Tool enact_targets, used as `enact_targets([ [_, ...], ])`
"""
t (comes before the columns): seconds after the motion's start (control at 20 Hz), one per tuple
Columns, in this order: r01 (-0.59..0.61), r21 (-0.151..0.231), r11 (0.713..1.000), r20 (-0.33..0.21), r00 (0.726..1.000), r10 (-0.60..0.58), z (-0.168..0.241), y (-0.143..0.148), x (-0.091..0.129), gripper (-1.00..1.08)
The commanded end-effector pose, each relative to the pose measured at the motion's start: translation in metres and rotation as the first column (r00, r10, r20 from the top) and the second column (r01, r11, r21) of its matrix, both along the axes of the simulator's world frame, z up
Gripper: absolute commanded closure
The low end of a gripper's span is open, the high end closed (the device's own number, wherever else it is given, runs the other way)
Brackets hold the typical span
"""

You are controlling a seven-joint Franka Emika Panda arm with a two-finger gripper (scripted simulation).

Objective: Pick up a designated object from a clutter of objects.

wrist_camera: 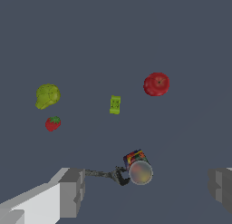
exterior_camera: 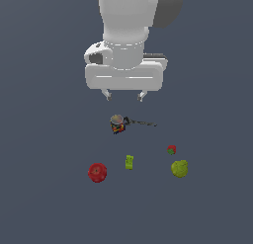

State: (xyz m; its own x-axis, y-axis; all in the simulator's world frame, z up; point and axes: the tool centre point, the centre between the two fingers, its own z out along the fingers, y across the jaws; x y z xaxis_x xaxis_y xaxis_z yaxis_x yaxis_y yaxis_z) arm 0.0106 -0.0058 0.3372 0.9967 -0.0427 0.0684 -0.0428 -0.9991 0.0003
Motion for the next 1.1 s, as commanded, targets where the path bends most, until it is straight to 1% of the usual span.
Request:
enact_targets([
  [0.0,0.0,0.0,1.0,0.0,1.0,0.0,0.0,0.0,0.0,-0.92],
  [0.4,0.0,0.013,1.0,-0.014,1.0,0.001,-0.005,-0.003,-0.004,-0.92],
  [0.65,-0.001,0.014,1.0,-0.015,1.0,0.001,-0.005,-0.003,-0.004,-0.92],
  [1.05,0.052,0.028,0.998,-0.02,0.998,-0.052,-0.012,0.006,0.005,-0.92],
])
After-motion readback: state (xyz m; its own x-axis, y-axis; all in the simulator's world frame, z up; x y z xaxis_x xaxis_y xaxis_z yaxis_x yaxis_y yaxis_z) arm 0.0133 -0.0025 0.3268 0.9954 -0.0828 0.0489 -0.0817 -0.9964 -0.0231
